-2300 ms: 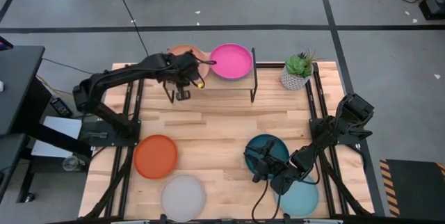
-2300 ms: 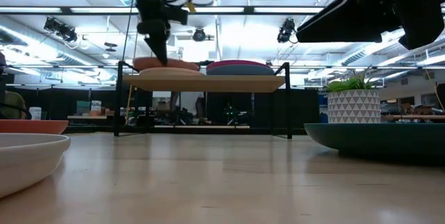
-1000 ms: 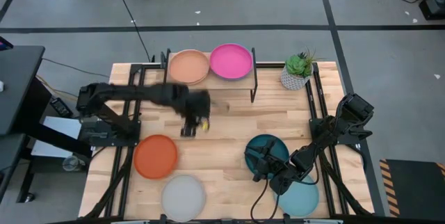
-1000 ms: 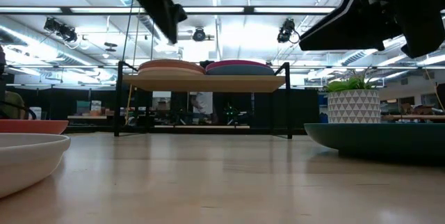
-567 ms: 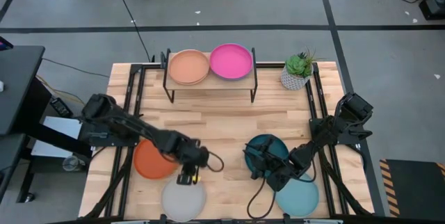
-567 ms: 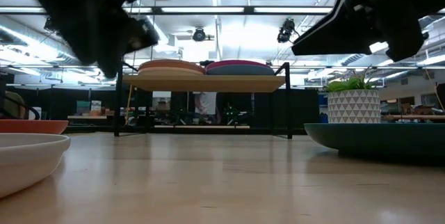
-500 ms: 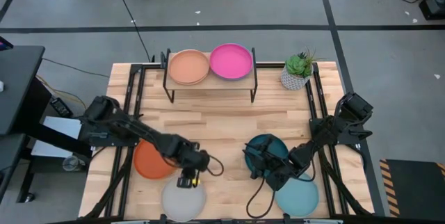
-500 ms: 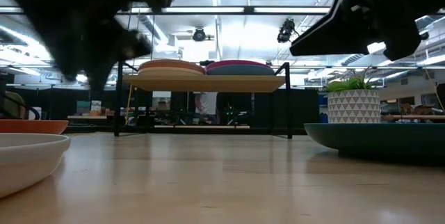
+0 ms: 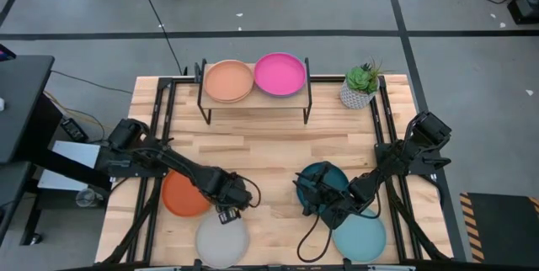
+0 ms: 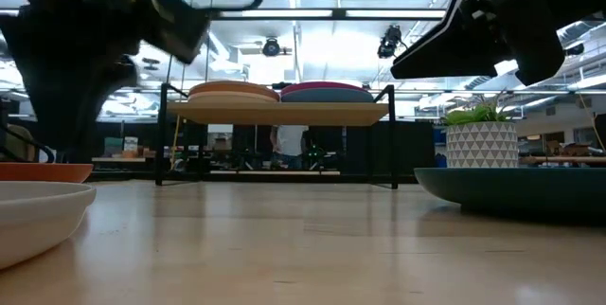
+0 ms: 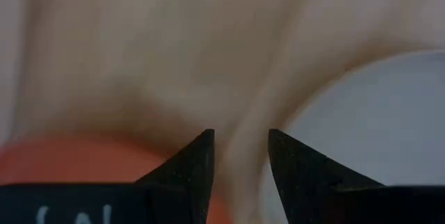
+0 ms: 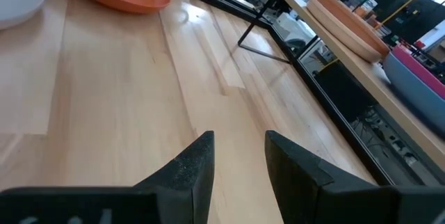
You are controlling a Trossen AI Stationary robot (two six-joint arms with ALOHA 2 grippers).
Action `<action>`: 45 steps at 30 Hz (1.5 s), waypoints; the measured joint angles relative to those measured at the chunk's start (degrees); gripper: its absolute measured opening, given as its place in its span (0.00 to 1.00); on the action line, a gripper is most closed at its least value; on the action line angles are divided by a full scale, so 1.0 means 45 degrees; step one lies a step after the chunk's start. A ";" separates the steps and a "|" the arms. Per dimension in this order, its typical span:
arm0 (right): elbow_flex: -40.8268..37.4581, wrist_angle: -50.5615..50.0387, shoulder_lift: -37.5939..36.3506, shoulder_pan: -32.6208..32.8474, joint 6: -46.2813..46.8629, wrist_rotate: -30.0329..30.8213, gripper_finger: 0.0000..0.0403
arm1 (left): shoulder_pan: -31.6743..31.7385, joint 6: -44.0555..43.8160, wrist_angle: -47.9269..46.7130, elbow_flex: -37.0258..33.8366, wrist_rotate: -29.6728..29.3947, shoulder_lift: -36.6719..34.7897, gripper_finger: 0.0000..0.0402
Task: Place and stack plates onto a shelf
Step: Stack the orange plate on top of the pink plate on the shelf
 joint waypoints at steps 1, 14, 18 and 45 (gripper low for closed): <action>-0.0005 -0.0004 0.0000 0.0000 -0.0005 -0.0006 0.33 | 0.0032 -0.0394 -0.0327 -0.0003 -0.0013 0.0000 0.36; -0.0005 -0.0009 0.0000 -0.0019 -0.0193 -0.0015 0.33 | 0.0016 -0.1774 -0.1604 -0.0008 0.0186 0.0024 0.36; -0.0005 -0.0009 0.0000 -0.0021 -0.0238 -0.0015 0.33 | 0.0007 -0.1845 -0.1494 -0.0054 0.0206 0.0034 0.36; -0.0004 -0.0012 0.0000 -0.0019 -0.0335 -0.0015 0.33 | 0.0025 -0.0272 -0.1487 -0.0573 0.1578 0.0048 0.03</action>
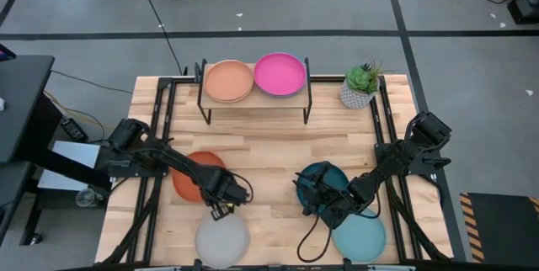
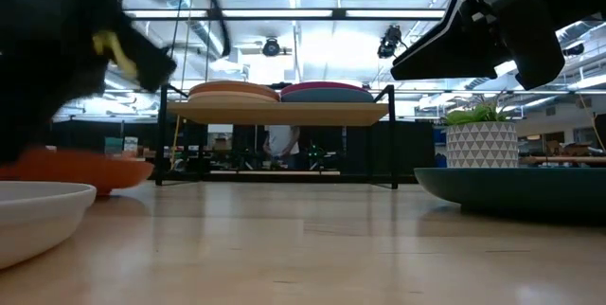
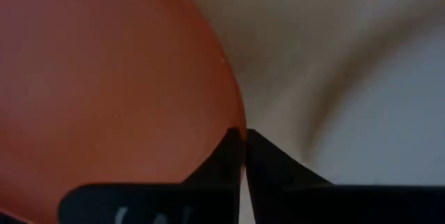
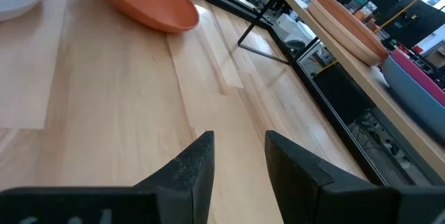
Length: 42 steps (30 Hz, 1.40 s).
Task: Place and stack plates onto a shelf
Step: Stack the orange plate on top of the pink plate on the shelf
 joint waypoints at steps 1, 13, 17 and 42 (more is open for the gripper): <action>-0.0001 0.0002 0.0000 0.0000 0.0000 0.0000 0.33 | -0.0014 0.0312 -0.0204 0.0451 0.0202 -0.0004 0.03; -0.0001 0.0193 -0.0005 -0.0016 -0.0039 0.0000 0.33 | 0.0260 0.6654 -0.4096 0.8445 -0.5852 -0.0150 0.03; -0.0001 0.0380 -0.0005 -0.0034 -0.0032 -0.0007 0.33 | 0.1965 0.9006 -0.3966 0.9868 -0.5727 -0.0117 0.03; -0.0089 0.0230 -0.0010 -0.0078 0.0339 -0.0345 0.33 | 0.8774 2.0014 -0.1288 1.0585 -0.5269 0.1829 0.03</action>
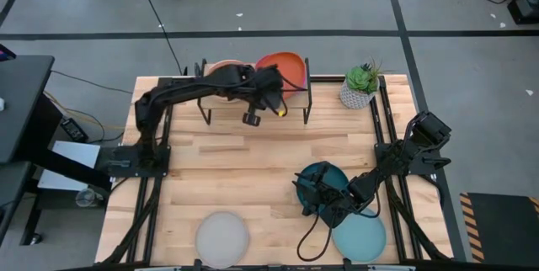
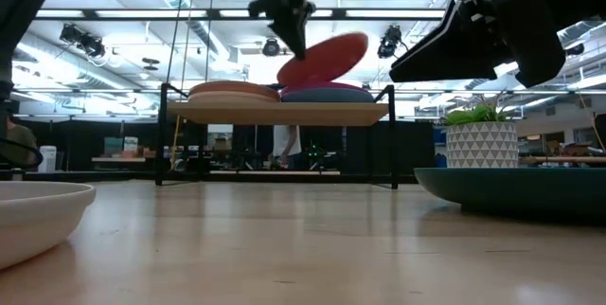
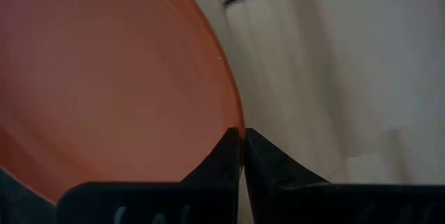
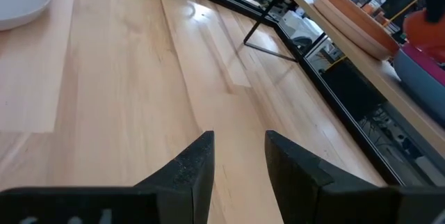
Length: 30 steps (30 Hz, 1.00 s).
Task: Place and stack plates onto a shelf
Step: Stack the orange plate on top of the pink plate on the shelf, then stack the gray plate on top of the brown plate on the shelf
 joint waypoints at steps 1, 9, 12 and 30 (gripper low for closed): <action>0.0000 0.0014 0.0000 0.0005 0.0001 0.0001 0.33 | 0.0073 0.0224 -0.0003 0.0004 -0.0263 0.0143 0.03; 0.0000 0.0030 0.0000 0.0005 0.0046 -0.0034 0.33 | 0.0518 0.0885 0.0125 0.0005 -0.0709 0.0430 0.09; 0.0000 0.0018 0.0000 0.0004 0.0079 -0.0101 0.33 | 0.0490 0.0980 0.0477 0.0000 -0.0699 0.0367 0.16; 0.0010 -0.1682 0.0000 0.0555 0.1281 0.0803 0.33 | -0.2327 -0.3366 -0.1969 -0.0421 0.3672 -0.0220 0.35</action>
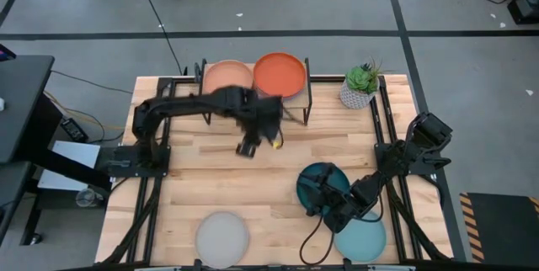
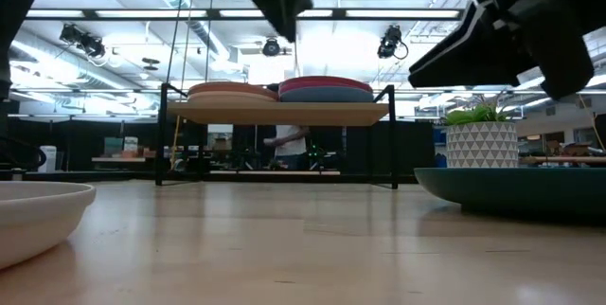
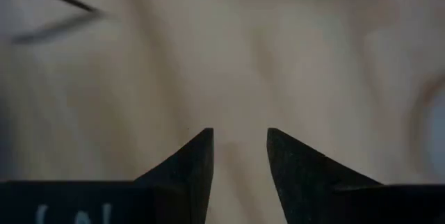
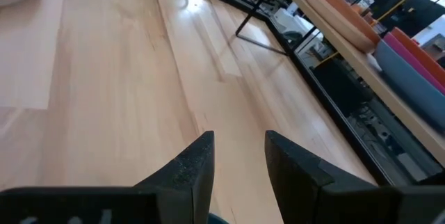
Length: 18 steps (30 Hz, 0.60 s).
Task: Place and stack plates onto a shelf
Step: Stack the gray plate on top of the brown plate on the shelf
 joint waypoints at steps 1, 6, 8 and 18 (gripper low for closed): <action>0.0000 -0.0075 0.0000 0.0049 0.0049 0.0062 0.33 | -0.0361 -0.0570 0.0078 -0.0356 0.0349 0.0000 0.35; 0.0000 -0.0081 0.0000 0.0120 0.0169 0.0016 0.33 | -0.2746 -0.2718 0.0919 -0.2590 0.0839 0.0010 0.35; 0.0000 -0.0096 0.0000 0.0120 0.0246 0.0007 0.33 | -0.3774 -0.3405 0.1522 -0.3568 0.0859 0.0036 0.35; 0.0000 -0.0085 0.0000 -0.0009 0.0246 -0.0008 0.33 | -0.7615 -0.7521 0.5795 -0.5110 0.1307 0.0034 0.35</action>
